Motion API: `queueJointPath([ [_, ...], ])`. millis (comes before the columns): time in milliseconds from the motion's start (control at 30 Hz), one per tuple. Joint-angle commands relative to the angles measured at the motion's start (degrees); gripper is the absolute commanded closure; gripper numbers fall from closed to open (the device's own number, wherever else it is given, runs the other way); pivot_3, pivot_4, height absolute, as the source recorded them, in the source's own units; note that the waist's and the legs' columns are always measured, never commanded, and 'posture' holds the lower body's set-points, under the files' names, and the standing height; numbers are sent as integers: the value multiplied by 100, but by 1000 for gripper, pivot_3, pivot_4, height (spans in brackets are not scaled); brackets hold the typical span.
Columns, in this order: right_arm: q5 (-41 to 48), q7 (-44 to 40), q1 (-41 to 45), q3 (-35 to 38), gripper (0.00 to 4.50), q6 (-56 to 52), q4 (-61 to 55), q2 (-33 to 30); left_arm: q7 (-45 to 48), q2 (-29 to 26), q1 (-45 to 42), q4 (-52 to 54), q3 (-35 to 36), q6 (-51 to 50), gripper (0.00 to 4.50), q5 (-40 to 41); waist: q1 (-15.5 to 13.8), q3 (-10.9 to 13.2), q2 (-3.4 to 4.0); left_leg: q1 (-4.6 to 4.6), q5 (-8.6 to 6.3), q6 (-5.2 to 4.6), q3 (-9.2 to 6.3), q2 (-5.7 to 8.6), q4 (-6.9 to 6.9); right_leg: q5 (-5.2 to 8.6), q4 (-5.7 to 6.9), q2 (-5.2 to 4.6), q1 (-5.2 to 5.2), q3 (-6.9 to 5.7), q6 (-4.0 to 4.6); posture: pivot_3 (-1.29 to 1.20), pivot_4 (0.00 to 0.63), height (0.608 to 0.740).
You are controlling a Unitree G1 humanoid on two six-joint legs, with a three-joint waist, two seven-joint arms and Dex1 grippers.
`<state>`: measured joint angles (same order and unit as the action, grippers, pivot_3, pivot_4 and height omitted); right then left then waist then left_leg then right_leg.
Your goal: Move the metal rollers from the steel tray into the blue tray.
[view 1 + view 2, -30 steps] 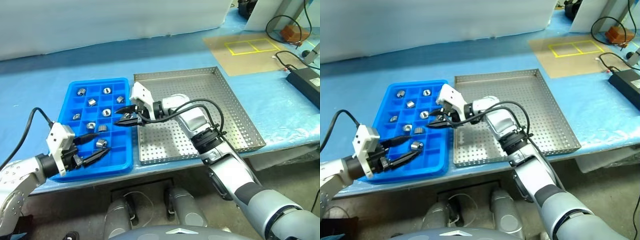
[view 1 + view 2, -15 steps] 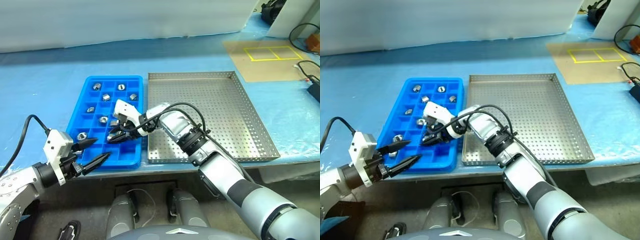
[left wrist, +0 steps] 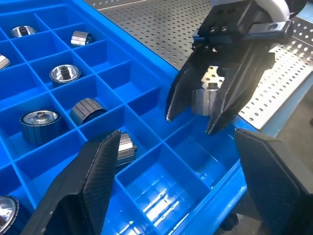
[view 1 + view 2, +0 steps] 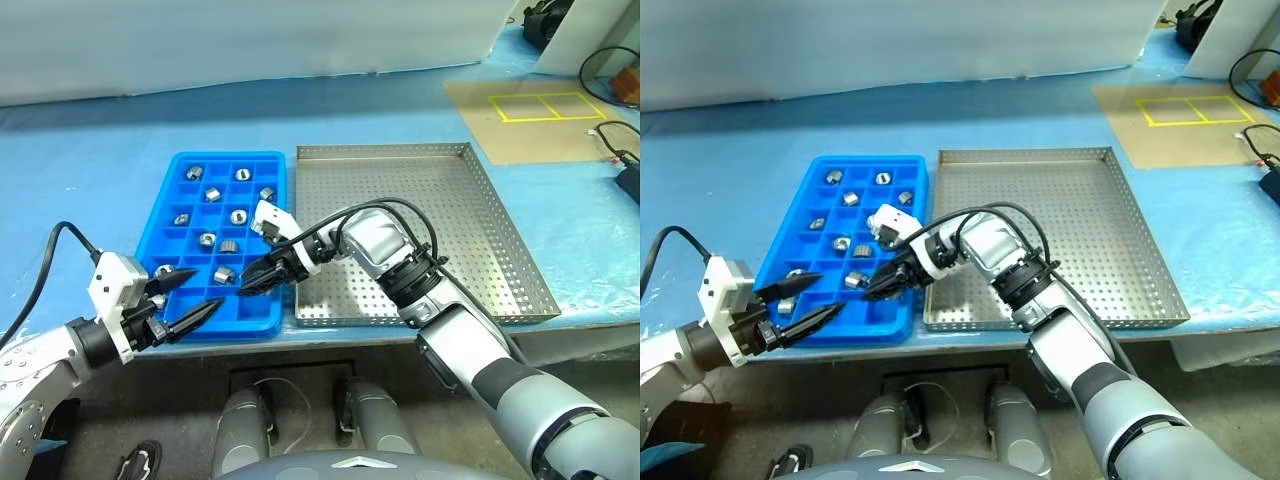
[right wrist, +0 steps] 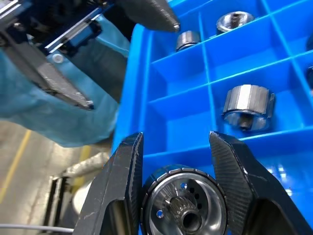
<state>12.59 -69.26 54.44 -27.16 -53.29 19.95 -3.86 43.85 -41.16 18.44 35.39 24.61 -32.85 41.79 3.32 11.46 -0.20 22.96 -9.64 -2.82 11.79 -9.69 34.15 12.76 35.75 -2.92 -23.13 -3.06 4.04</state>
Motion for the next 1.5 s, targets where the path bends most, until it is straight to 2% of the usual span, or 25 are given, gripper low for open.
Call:
queueJointPath([
  [33, 228, 93, 15, 24, 2783, -204, -251, 173, 47, -60, -73, 24, 24, -2, 582, 70, -2, 0, 0, -1, 1, 2, 0, -1, 0, 1, 0, 1, 0, 0, 0, -359, 150, 740],
  [333, 261, 320, -23, 85, 2783, 23, -197, 341, 82, -84, -159, 28, 76, -67, 582, 81, -26, 0, 0, -1, 4, 7, 0, -1, -1, 2, 0, 2, 0, 1, -3, -354, 150, 740],
  [367, 254, 332, -23, 81, 2067, 69, -197, 336, 83, -83, -158, 32, 77, -70, 582, 77, -29, 0, 0, -2, 4, 7, 0, -1, -1, 2, 0, 2, -1, 1, -3, -354, 150, 740],
  [400, 238, 347, -10, 73, 1895, 109, -179, 328, 85, -83, -159, 36, 78, -75, 582, 80, -34, 0, 0, -2, 4, 8, 0, -1, -1, 2, 0, 2, -1, 1, -3, -354, 150, 740],
  [467, 236, 389, 39, 113, 1220, 135, -115, 332, 92, -85, -165, 38, 80, -76, 582, 84, -45, 0, 0, -2, 4, 8, 0, -1, -2, 2, 1, 2, -1, 1, -3, -357, 150, 740],
  [800, 71, 834, 345, 561, 1220, 998, 225, 368, -4, 34, -407, -44, -14, -66, 582, 116, -73, 0, 0, -4, 5, 8, 0, -1, -2, 1, 1, 2, 0, 1, -1, -373, 150, 740],
  [1000, -352, 1751, 1048, 886, 1220, 2250, 1621, 876, -185, -63, -757, -584, 269, 203, 582, -281, -30, 0, 0, -7, 10, 17, 1, -6, -3, 0, 7, 7, -6, 2, 2, -358, 150, 740],
  [1100, -399, 1814, 1226, 961, 1220, 2541, 1952, 1081, -197, -136, -765, -786, 457, 313, 582, -437, 6, 0, 0, -4, 10, 17, 0, -7, -5, -2, 4, 8, -7, 2, 6, -347, 150, 740],
  [1333, -852, 1609, 936, 426, 1220, 2897, 2126, 1268, 36, -230, -430, -1032, 914, 581, 582, -650, 8, -1, -1, 16, 2, 12, 0, -5, -8, -3, -4, 8, -16, 2, 18, -327, 150, 740],
  [1500, -1079, 1758, 890, 397, 1220, 3145, 2321, 1293, 231, -240, -155, -957, 1014, 581, 582, -665, -11, 0, 0, 11, 4, 15, 0, -6, -8, -2, 0, 8, -16, 2, 17, -328, 150, 740],
])
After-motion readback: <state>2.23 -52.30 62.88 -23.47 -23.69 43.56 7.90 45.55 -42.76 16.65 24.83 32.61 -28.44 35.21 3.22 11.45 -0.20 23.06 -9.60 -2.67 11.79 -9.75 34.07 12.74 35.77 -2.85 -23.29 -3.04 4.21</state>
